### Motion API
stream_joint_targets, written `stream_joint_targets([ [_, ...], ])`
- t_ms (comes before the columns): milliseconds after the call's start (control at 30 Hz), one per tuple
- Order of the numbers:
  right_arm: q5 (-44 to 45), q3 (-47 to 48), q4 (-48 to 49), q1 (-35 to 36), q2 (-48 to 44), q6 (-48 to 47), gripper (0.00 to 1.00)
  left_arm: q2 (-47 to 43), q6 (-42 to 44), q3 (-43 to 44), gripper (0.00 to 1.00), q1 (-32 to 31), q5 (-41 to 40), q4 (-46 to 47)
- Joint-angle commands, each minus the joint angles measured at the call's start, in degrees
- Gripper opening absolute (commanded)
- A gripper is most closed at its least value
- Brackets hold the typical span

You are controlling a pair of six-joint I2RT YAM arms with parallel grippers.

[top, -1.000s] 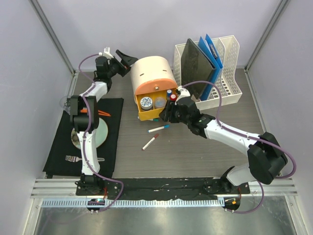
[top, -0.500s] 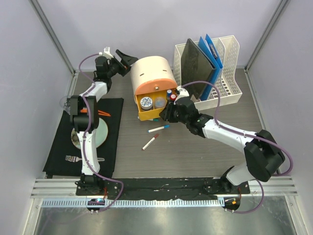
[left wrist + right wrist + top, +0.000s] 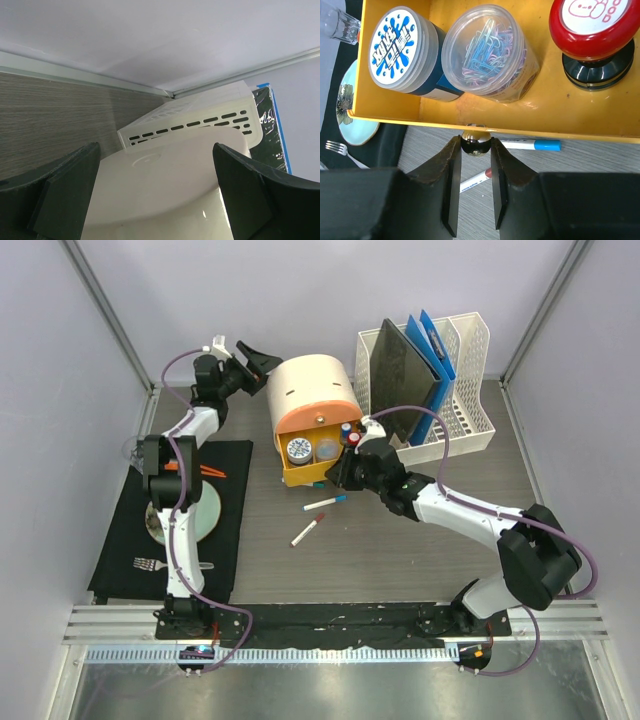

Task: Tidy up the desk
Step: Close the drawer in the storage box.

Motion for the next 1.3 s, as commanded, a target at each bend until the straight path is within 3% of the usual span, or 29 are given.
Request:
stream_joint_targets([
  [0, 0.7, 1.6, 3.2, 0.3, 0.5, 0.5, 0.27, 0.0, -0.3, 0.8, 1.00, 0.2, 3.8, 2.5],
  [1267, 5.2, 5.7, 8.6, 1.4, 2.5, 3.2, 0.22, -3.8, -2.5, -8.3, 0.98, -1.3, 4.7, 6.2],
])
